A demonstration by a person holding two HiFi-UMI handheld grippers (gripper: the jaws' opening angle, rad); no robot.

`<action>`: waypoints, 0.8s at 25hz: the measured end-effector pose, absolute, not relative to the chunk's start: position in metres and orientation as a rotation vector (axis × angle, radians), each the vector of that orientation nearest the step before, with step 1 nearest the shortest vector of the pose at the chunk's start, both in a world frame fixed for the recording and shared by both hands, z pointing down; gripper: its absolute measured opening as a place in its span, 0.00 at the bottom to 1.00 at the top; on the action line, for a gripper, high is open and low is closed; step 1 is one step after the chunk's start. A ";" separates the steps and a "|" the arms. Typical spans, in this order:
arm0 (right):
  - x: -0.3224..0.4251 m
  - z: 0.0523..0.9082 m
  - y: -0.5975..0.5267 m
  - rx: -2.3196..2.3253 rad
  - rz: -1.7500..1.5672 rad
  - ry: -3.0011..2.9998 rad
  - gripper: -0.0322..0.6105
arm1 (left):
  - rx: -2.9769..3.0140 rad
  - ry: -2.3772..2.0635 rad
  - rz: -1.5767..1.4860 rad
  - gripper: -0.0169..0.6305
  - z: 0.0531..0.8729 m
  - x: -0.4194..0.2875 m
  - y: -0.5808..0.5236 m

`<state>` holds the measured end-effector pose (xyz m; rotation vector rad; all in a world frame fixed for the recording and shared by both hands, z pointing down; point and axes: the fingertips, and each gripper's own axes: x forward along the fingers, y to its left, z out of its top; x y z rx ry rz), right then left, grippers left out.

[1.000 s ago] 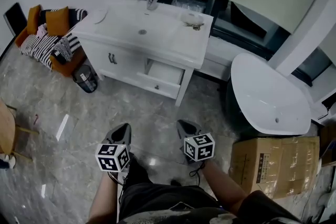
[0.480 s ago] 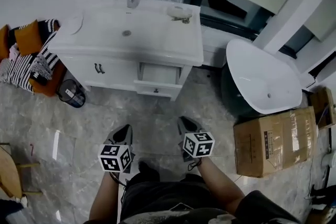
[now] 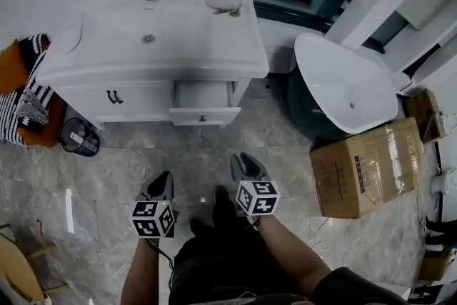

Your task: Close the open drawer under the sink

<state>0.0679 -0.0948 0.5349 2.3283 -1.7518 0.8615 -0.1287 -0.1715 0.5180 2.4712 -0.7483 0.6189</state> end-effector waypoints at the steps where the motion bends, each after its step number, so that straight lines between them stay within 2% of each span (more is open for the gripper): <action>1: 0.067 0.540 -0.099 2.335 0.868 -1.748 0.24 | 2.470 -0.747 0.627 0.05 0.522 -0.128 -0.174; 5: 0.065 0.569 -0.119 2.319 0.883 -1.727 0.27 | 2.471 -0.751 0.643 0.05 0.538 -0.124 -0.188; 20: 0.080 0.699 -0.214 2.312 0.908 -1.637 0.27 | 2.380 -0.871 0.627 0.05 0.636 -0.102 -0.257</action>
